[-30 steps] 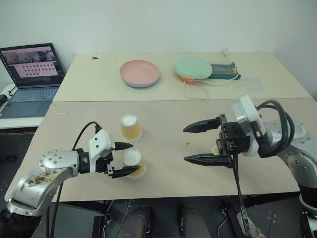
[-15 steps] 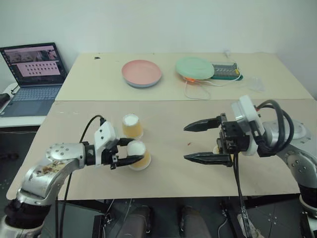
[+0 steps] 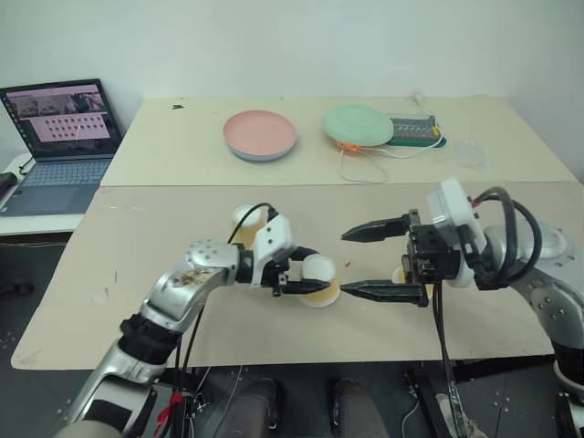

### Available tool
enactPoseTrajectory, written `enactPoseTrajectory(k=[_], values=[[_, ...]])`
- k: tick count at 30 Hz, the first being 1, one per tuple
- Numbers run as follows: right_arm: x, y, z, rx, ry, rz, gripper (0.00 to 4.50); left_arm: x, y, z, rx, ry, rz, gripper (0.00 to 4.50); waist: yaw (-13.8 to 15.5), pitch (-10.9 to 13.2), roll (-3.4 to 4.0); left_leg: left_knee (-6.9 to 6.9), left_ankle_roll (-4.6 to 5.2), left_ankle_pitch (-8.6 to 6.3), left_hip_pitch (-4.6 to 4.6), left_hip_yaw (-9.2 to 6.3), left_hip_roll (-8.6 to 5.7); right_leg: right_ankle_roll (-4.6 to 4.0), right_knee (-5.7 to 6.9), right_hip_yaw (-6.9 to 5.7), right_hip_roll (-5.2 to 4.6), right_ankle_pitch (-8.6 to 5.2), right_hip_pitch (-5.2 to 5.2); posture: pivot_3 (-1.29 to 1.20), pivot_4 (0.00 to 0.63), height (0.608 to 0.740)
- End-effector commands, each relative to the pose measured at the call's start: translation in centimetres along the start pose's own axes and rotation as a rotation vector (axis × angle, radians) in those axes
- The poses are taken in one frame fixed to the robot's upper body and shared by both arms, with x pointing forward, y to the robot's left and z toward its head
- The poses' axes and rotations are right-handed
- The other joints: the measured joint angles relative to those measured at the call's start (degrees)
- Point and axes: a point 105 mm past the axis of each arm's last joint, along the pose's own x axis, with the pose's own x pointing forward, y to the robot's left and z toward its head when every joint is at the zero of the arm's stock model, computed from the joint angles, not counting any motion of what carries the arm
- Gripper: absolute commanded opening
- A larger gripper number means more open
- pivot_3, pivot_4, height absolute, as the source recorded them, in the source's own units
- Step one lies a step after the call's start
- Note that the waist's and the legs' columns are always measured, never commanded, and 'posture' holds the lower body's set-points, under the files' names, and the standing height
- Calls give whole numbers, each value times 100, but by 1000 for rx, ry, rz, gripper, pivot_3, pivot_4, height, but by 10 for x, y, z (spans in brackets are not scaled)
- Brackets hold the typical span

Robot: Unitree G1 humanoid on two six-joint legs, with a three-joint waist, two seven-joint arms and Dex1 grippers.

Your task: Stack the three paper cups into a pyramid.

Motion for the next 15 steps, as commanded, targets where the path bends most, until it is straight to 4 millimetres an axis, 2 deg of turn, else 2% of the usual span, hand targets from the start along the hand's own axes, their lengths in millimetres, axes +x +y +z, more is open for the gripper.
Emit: enactPoseTrajectory(k=[1, 7, 15], values=[[-7, 3, 15, -66, -24, -35, 4500, 16, 9, 9, 42, -19, -9, 2541, 4, 0, 0, 0, 3, 1, 0, 0, -1, 0, 1, 0, 0, 0, -1, 0, 150, 715], [-8, 6, 17, -64, -34, -49, 4500, 33, 16, 13, 34, -44, -23, 2541, 12, -1, -2, 4, 4, 3, -1, 0, -1, 2, 1, -1, 0, 2, 2, 0, 150, 715], [-8, 6, 18, -64, -40, -63, 4500, 41, 18, 14, 46, -47, -38, 2541, 3, -2, -3, 7, 6, 4, 1, 0, -1, 4, 1, -1, 0, 3, 7, 0, 150, 715]])
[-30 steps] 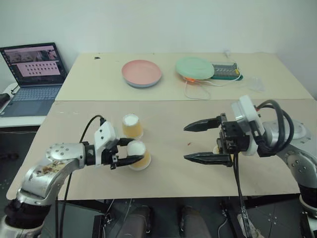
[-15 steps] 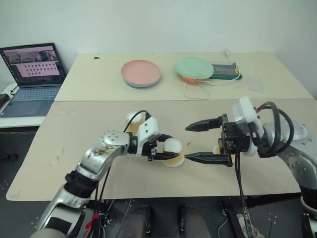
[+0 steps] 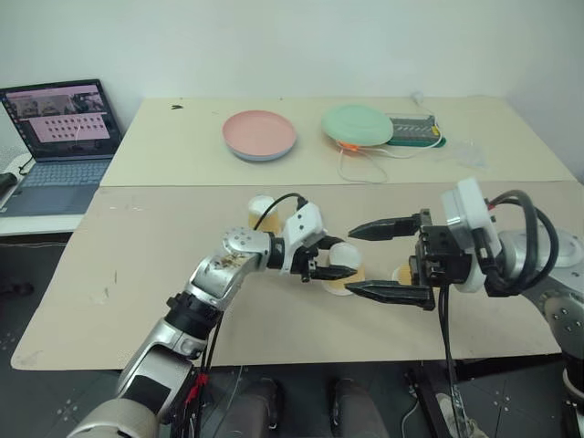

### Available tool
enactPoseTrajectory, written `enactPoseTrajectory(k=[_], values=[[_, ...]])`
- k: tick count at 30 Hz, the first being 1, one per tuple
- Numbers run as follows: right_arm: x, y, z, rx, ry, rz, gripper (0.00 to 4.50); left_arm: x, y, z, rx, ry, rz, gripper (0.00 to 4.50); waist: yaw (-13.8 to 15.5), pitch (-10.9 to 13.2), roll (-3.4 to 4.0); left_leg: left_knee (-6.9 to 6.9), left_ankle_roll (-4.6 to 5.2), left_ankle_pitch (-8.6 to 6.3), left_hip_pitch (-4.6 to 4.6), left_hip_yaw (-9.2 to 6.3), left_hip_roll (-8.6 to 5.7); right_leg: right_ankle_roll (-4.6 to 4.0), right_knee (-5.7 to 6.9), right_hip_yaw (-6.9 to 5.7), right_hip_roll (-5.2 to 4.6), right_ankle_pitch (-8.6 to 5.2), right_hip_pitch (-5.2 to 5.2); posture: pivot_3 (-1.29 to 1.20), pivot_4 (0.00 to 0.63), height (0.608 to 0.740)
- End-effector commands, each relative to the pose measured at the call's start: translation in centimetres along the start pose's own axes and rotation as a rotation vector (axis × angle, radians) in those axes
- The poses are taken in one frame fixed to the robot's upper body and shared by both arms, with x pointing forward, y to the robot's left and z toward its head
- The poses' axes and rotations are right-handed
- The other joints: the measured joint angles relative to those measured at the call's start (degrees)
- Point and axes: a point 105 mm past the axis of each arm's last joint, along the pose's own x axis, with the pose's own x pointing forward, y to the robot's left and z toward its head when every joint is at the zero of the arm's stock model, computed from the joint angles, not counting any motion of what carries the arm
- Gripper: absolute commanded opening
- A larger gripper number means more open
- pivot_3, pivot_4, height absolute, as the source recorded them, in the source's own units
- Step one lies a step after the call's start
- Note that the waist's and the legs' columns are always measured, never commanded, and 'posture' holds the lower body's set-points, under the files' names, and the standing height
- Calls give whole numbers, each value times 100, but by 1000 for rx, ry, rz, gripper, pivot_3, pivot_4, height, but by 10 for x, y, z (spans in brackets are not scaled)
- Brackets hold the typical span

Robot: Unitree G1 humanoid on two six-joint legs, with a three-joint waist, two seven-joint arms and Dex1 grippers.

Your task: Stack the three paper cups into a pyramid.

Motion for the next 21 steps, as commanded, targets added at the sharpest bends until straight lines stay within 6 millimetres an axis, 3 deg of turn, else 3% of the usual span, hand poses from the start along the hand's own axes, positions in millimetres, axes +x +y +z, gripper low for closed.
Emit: enactPoseTrajectory(k=[1, 4, 5, 11, 14, 17, 21], values=[[-2, 3, 11, -52, -13, -3, 4500, 1, 0, 5, 43, 0, -12, 3015, -2, 0, 0, 0, 1, 0, 0, 0, 0, 0, -1, 0, 0, 0, 0, 0, 150, 715], [-2, 3, 11, -53, -14, -4, 4500, -2, 0, 5, 53, 3, -10, 4259, -3, 0, 0, 1, 4, 1, -2, 0, -1, 0, -1, 1, 1, 0, -3, 0, 150, 715], [-1, 2, 11, -53, -15, -4, 4500, -3, 0, 6, 63, 4, -6, 4450, -3, 0, 0, 1, 5, 2, -3, 0, 0, 0, -1, 1, 1, 0, -4, 0, 150, 715], [0, 1, 9, -54, -15, -2, 4500, -17, 1, 24, 100, -26, 26, 4450, -17, 0, 0, 1, 6, 2, -2, 0, 0, 0, 1, 2, 2, 1, -5, 0, 150, 715], [0, 0, 9, -54, -18, -3, 4500, -32, 1, 48, 138, -74, 71, 4450, -22, 0, 0, 1, 6, 2, -3, 0, 0, 0, 1, 2, 4, 1, -8, 0, 150, 715], [1, -1, 8, -55, -20, -8, 4500, -59, 1, 85, 171, -160, 162, 4450, -26, 1, -1, 1, 3, 1, -3, 0, 1, 0, 3, 3, 5, 1, -9, 0, 150, 715], [1, -2, 8, -55, -21, -13, 4500, -85, 1, 110, 162, -230, 284, 4450, -23, 0, 0, 1, 0, 0, -1, 0, 3, 2, 3, 3, 9, 0, -9, 0, 150, 715]])
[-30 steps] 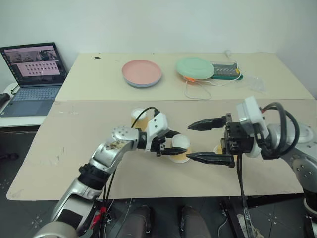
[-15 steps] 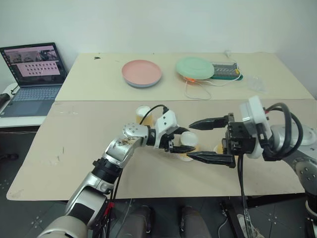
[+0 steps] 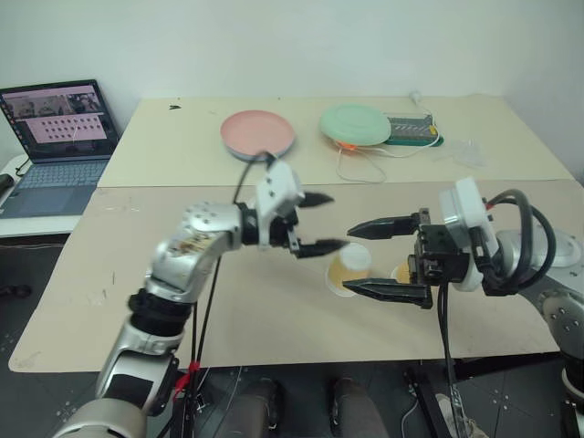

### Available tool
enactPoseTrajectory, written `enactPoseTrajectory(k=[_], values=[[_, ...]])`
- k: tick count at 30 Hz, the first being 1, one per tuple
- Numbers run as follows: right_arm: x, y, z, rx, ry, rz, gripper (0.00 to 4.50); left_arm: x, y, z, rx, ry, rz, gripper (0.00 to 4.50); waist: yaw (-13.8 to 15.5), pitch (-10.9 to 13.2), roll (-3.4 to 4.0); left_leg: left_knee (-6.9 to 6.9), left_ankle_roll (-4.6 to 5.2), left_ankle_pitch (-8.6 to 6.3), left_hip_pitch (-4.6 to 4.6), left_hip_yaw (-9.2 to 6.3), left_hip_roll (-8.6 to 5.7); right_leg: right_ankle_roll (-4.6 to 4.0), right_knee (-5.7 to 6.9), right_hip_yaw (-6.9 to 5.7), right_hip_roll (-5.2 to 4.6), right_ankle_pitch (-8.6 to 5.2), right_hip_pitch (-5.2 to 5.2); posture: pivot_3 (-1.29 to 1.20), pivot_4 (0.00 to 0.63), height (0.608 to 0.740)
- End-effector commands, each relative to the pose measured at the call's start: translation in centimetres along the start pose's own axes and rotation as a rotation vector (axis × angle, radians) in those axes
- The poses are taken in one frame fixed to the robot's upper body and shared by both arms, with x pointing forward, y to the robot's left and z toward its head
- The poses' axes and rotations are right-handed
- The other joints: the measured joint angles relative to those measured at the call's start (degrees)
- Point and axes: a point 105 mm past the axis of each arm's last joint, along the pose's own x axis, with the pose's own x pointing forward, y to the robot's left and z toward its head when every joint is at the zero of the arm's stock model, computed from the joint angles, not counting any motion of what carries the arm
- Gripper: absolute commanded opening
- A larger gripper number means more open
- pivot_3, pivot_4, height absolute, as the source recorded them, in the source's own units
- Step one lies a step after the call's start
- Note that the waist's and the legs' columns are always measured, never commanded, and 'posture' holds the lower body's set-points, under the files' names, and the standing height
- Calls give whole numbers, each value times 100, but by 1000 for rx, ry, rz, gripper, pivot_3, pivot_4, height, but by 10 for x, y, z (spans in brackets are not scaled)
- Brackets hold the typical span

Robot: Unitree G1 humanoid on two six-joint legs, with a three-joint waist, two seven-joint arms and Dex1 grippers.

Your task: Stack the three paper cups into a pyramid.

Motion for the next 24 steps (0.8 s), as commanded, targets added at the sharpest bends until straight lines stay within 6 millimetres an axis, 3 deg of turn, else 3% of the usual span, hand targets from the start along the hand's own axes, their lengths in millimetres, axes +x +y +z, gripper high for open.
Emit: enactPoseTrajectory(k=[1, 3, 6, 8, 14, 24], values=[[0, 0, 9, -55, -28, -2, 4500, -17, 4, 32, 22, -73, 106, 4450, 3, 0, 0, 0, -1, 0, 0, 0, 0, 0, 0, 0, 1, 0, 1, 0, 150, 715], [-1, 0, 10, -58, -31, -4, 4500, -28, 12, 29, -10, -79, 229, 4450, 8, 0, 0, 0, -1, 0, 1, 0, -1, 0, 0, 0, 1, 0, 3, 0, 150, 715], [0, -2, 11, -58, -42, -5, 4500, -49, 36, 2, -86, -49, 576, 4450, 12, -1, 0, 0, 0, -1, 9, 0, -2, 0, 1, 2, 1, 2, 11, 0, 150, 715], [2, -3, 11, -56, -47, -3, 4500, -50, 32, -19, -89, 5, 676, 4450, 15, -3, -4, 0, -2, 0, 11, 1, -1, -3, 2, 4, 1, 5, 14, 0, 150, 715], [4, -4, 10, -55, -51, 4, 4500, -42, 17, -53, -144, 63, 810, 4450, 94, -4, -7, 0, -9, -1, 9, 1, -2, -7, -1, 3, 1, 9, 14, 0, 150, 715], [2, -3, 4, -40, -29, -14, 4500, -50, 30, -72, -178, 104, 876, 4450, 159, -5, -7, 0, -10, -2, 7, 1, -1, -7, 0, 2, 3, 9, 10, 0, 150, 715]])
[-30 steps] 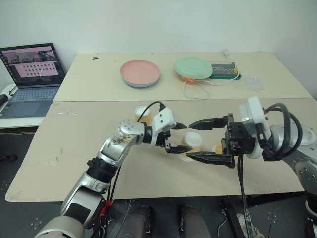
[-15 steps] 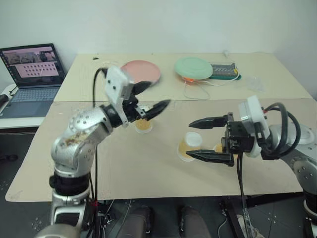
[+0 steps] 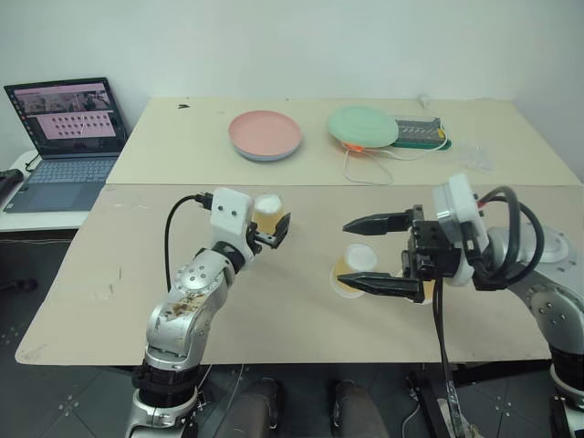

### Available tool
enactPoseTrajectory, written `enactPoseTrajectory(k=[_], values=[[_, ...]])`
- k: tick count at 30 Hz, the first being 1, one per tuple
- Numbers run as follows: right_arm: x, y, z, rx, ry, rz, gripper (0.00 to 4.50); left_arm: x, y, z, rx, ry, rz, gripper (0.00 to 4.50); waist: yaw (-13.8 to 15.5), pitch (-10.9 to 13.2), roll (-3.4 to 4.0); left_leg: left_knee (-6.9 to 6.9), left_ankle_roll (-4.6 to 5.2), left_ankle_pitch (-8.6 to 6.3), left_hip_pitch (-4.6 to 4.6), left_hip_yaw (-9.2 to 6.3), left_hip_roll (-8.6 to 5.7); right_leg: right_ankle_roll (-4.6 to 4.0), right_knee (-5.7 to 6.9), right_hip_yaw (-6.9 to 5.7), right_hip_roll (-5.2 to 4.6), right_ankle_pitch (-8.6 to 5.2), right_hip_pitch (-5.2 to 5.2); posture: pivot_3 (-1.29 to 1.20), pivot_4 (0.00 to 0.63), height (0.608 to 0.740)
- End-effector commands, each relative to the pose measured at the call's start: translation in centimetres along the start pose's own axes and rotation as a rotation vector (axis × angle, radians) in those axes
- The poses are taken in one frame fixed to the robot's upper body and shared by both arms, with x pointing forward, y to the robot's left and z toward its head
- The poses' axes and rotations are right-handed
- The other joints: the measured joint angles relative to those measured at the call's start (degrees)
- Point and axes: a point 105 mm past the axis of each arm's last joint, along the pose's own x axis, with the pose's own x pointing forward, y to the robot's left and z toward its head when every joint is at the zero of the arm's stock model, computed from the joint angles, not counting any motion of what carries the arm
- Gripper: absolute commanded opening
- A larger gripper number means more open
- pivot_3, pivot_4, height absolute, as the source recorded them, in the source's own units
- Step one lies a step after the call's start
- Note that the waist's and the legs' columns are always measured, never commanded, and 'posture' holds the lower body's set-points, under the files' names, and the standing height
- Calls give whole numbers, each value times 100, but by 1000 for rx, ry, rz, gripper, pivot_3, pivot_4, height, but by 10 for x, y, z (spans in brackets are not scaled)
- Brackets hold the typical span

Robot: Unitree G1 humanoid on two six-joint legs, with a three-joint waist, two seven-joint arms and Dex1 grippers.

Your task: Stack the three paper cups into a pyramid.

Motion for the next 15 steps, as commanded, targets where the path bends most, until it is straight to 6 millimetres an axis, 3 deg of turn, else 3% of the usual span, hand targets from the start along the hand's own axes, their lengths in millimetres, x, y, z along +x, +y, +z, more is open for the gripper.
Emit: enactPoseTrajectory(k=[1, 11, 15], values=[[-4, 1, 2, -39, 6, -21, 4500, 3, 10, 3, 24, -22, 25, 4450, 5, -1, -1, 0, 0, 0, 0, 0, 0, 0, 0, 0, 0, 0, 0, 0, 150, 715], [-15, -6, -17, -29, 78, -105, 4500, 17, 19, 2, 26, -20, -5, 4450, 3, -1, -2, 0, -1, 0, -1, 0, -1, 0, 0, -2, 0, 0, -1, 0, 150, 715], [-18, -7, -17, -35, 85, -120, 4500, 27, 11, 3, 0, -20, -70, 4450, 8, -1, -2, 0, 0, 0, -2, 0, -1, 0, 0, -1, 0, 0, -2, 0, 150, 715]])
